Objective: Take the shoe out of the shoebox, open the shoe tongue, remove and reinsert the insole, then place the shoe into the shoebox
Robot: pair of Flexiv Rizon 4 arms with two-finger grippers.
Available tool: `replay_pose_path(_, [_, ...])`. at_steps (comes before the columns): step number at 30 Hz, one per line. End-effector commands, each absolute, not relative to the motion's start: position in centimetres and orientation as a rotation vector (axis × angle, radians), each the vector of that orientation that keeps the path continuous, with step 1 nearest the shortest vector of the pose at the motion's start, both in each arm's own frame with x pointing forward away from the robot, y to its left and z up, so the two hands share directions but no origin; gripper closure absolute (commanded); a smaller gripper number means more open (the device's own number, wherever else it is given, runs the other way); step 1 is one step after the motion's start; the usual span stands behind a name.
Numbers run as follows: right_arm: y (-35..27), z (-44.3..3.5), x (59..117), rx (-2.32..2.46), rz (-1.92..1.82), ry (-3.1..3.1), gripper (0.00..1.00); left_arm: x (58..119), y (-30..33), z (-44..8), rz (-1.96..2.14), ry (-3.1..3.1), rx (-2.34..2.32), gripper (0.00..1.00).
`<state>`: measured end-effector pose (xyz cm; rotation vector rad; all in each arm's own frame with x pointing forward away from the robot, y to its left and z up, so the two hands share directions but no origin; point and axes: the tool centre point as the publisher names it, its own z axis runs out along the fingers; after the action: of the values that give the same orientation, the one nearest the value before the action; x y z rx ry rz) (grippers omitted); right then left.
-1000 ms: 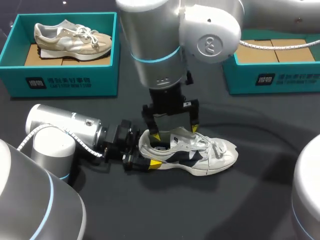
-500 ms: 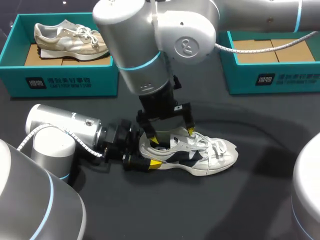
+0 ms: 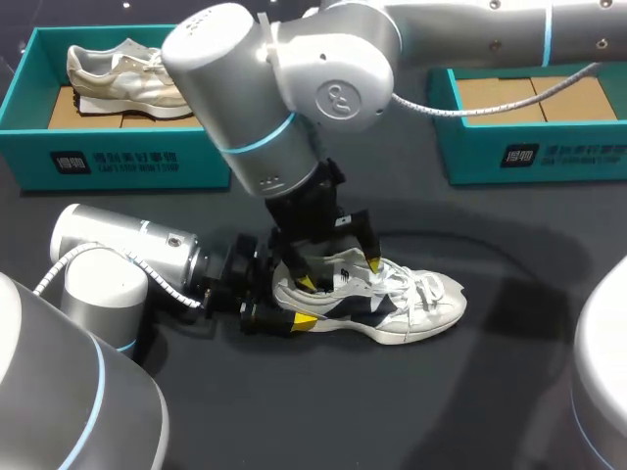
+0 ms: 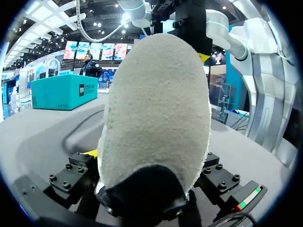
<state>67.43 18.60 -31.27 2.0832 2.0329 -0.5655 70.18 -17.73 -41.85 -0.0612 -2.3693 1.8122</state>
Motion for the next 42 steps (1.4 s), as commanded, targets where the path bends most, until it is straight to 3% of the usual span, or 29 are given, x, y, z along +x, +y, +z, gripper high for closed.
replay_pose_path(1, [19.1,-31.9,67.6,2.073,-0.586,2.016,0.00,70.1,-17.9,-41.9,1.810,-2.371,-0.061,1.00])
replay_pose_path(36, [14.6,-34.5,68.3,2.088,-0.533,1.916,0.00,70.1,-17.9,-41.9,1.810,-2.371,-0.061,1.00])
replay_pose_path(38, [14.6,-34.2,68.1,2.093,-0.536,1.908,0.24,70.1,-17.9,-41.9,1.810,-2.371,-0.061,1.00])
replay_pose_path(40, [14.5,-33.9,68.0,2.101,-0.534,1.905,0.35,70.1,-17.9,-41.9,1.810,-2.371,-0.061,1.00])
replay_pose_path(42, [14.5,-33.6,67.9,2.110,-0.530,1.902,0.53,70.1,-17.9,-41.9,1.810,-2.371,-0.061,1.00])
